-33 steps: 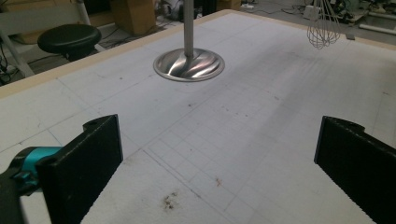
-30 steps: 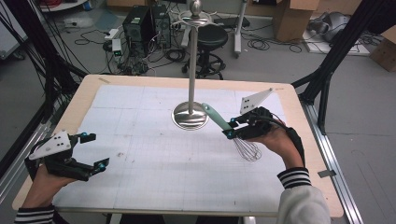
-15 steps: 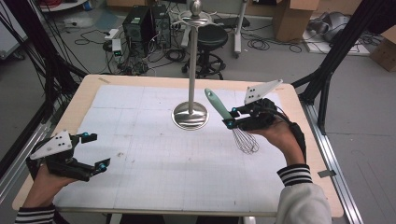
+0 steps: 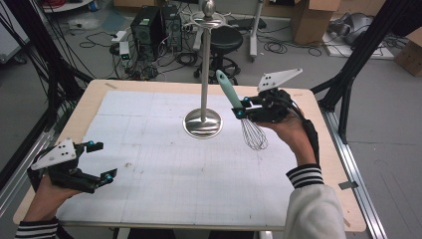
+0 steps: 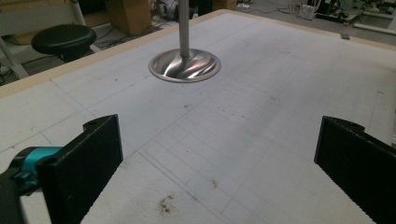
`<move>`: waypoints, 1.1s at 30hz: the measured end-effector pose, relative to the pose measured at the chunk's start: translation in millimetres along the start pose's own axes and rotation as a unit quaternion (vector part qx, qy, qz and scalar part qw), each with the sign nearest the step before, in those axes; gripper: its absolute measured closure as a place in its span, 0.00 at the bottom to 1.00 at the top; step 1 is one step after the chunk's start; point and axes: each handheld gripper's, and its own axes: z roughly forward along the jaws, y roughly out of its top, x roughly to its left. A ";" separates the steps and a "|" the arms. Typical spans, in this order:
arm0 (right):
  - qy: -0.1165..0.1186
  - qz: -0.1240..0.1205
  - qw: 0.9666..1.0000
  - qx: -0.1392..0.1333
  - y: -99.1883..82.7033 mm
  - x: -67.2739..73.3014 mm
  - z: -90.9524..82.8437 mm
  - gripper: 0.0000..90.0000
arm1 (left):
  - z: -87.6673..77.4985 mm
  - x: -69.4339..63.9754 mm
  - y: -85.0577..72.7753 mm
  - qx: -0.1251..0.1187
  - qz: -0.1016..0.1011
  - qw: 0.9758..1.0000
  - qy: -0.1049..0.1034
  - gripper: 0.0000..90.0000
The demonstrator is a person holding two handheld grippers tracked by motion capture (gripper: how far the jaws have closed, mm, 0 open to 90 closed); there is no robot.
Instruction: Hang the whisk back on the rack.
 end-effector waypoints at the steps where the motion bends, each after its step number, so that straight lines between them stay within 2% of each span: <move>1: -0.003 -0.001 1.000 -0.003 1.7 -0.9 0.1 0.77 | -0.2 0.2 0.1 0.000 0.000 1.000 0.000 0.02; 8: 0.002 -0.002 1.000 -0.003 14.3 -5.2 -0.9 0.77 | -0.8 -0.6 0.0 0.000 0.002 1.000 -0.001 0.02; 16: -0.004 -0.012 1.000 -0.007 37.1 -9.9 -7.2 0.77 | -2.6 0.0 -1.2 0.000 0.000 1.000 0.000 0.02; 24: -0.023 -0.020 0.999 -0.024 62.4 -14.5 -8.2 0.77 | 2.2 1.3 0.1 0.000 0.001 1.000 -0.006 0.02; 26: -0.024 -0.016 0.999 -0.031 65.7 -16.0 -8.8 0.77 | 2.6 1.6 0.7 -0.002 0.000 1.000 -0.006 0.02; 33: -0.031 -0.012 0.999 -0.028 70.8 -20.1 -7.4 0.77 | 5.0 0.5 1.1 -0.003 0.000 1.000 -0.011 0.02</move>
